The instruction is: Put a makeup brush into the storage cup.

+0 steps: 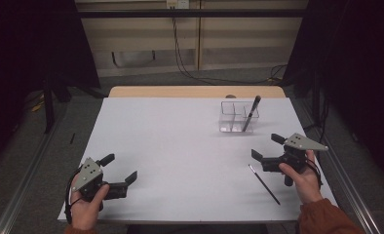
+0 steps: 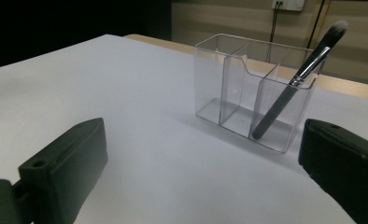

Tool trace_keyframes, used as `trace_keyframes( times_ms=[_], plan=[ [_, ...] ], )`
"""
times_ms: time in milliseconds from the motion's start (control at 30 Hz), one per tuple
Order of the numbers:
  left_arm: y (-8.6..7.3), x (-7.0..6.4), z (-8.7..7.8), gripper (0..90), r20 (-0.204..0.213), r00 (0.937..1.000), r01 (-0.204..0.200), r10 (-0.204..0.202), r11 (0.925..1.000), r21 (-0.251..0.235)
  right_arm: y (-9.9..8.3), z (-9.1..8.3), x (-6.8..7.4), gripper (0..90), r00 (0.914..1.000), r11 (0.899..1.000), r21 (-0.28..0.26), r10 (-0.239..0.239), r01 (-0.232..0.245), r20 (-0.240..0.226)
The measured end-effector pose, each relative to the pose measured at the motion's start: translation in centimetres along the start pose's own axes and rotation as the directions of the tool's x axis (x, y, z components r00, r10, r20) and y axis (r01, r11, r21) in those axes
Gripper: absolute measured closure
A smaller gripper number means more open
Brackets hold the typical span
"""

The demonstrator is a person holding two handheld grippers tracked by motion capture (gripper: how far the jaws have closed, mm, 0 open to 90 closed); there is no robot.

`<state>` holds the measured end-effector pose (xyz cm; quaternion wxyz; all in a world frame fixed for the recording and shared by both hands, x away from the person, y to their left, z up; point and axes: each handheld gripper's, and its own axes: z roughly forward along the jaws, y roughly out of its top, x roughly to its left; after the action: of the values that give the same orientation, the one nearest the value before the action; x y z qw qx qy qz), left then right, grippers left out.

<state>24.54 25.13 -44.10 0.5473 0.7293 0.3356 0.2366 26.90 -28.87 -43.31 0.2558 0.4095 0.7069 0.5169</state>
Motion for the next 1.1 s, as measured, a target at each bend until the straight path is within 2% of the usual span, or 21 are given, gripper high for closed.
trace_keyframes(
  times_ms=[133,200,233,300,367,500,567,633,733,900,967,1100],
  plan=[
    [0.0,-0.1,0.0,2.5,0.004,1.0000,-0.008,0.008,1.0000,0.002,0.4,0.3,0.0,0.7,0.9999,0.999,0.035,-0.011,0.012,-0.009],
    [0.0,-0.1,0.0,2.5,0.006,1.0000,-0.007,0.007,1.0000,0.002,0.5,0.4,0.0,0.8,0.9999,0.997,0.075,-0.012,0.012,-0.004],
    [0.1,-0.1,0.0,2.5,0.007,0.9999,-0.009,0.009,1.0000,0.002,0.6,0.5,-0.1,1.0,0.9999,0.994,0.105,-0.013,0.013,0.003],
    [0.1,-0.1,0.0,2.5,0.007,0.9999,-0.007,0.007,1.0000,0.000,0.8,0.6,-0.2,2.2,0.9998,0.987,0.162,0.002,0.001,-0.018],
    [0.1,-0.1,0.0,2.5,0.008,0.9999,-0.007,0.007,1.0000,0.000,0.9,0.7,-0.3,2.5,0.9996,0.976,0.216,-0.010,0.016,-0.027],
    [0.1,-0.1,0.0,2.5,0.006,0.9999,-0.012,0.012,0.9999,0.002,1.1,0.9,-0.4,3.3,0.9994,0.959,0.283,-0.016,0.024,-0.030],
    [0.1,-0.1,0.0,2.5,0.006,0.9999,-0.011,0.011,0.9999,0.001,1.2,1.0,-0.5,3.6,0.9991,0.943,0.332,-0.003,0.017,-0.042],
    [0.1,-0.1,0.0,2.5,0.006,1.0000,-0.008,0.008,1.0000,0.001,1.2,1.2,-0.6,3.6,0.9974,0.923,0.386,0.016,0.012,-0.070],
    [0.1,-0.1,0.0,2.5,0.005,1.0000,-0.008,0.008,1.0000,0.002,1.1,1.6,-0.6,3.6,0.9966,0.903,0.429,0.020,0.016,-0.080],
    [0.1,-0.1,0.0,2.5,0.005,1.0000,-0.008,0.008,1.0000,0.002,1.1,2.1,-0.5,4.5,0.9946,0.866,0.500,0.030,0.023,-0.099],
    [0.1,-0.1,0.0,2.5,0.007,0.9999,-0.010,0.010,0.9999,0.003,0.9,2.3,-0.4,4.8,0.9910,0.846,0.532,0.043,0.031,-0.126],
    [0.1,-0.1,0.0,2.5,0.007,0.9999,-0.008,0.008,1.0000,0.004,0.7,2.6,-0.2,5.2,0.9893,0.808,0.587,0.043,0.047,-0.139]
  ],
)
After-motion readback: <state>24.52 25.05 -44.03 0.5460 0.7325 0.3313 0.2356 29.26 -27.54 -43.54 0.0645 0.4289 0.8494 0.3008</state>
